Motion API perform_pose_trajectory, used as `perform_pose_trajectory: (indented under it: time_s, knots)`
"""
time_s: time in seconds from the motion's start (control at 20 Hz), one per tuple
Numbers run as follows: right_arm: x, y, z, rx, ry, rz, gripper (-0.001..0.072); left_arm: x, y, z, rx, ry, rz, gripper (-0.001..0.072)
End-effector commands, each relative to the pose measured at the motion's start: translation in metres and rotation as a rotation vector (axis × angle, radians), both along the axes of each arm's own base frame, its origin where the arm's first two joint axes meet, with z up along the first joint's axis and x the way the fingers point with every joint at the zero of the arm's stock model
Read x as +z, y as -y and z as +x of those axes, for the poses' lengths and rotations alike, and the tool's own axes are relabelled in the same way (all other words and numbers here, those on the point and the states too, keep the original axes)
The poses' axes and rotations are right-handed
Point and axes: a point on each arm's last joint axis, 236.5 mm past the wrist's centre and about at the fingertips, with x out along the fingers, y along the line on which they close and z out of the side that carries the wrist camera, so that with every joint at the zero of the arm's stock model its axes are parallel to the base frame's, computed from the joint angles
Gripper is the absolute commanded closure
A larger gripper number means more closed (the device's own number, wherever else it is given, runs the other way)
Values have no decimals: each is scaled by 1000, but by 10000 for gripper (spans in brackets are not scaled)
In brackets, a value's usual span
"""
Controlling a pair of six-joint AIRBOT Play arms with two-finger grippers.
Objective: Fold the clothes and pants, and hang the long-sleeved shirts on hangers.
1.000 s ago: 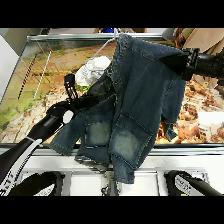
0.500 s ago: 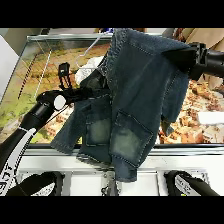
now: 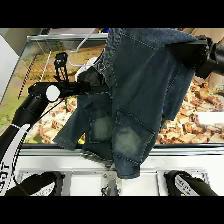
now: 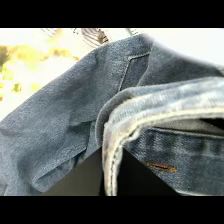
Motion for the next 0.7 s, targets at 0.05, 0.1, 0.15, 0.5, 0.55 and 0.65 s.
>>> perform_pose_trajectory:
  time_s: [0.05, 0.1, 0.15, 0.5, 0.55, 0.65]
  knots:
    - [4, -1, -2, 8, 7, 11, 686, 12, -3, 3, -17, 6, -14, 687]
    - [3, -1, -2, 8, 6, 8, 686, 6, -14, 1, 1, -27, -5, 687]
    - [0, -1, -1, 4, -1, -2, 686, 3, -18, -1, 7, -44, 0, 687]
    - [-51, 10, 14, -73, -89, -200, 686, 13, -52, 7, 74, -21, 1, 687]
    - [-56, 12, 15, -82, -95, -222, 686, 20, -57, 8, 87, -3, -4, 687]
    - [-61, 13, 17, -90, -103, -243, 686, 34, -69, 8, 113, 29, -10, 687]
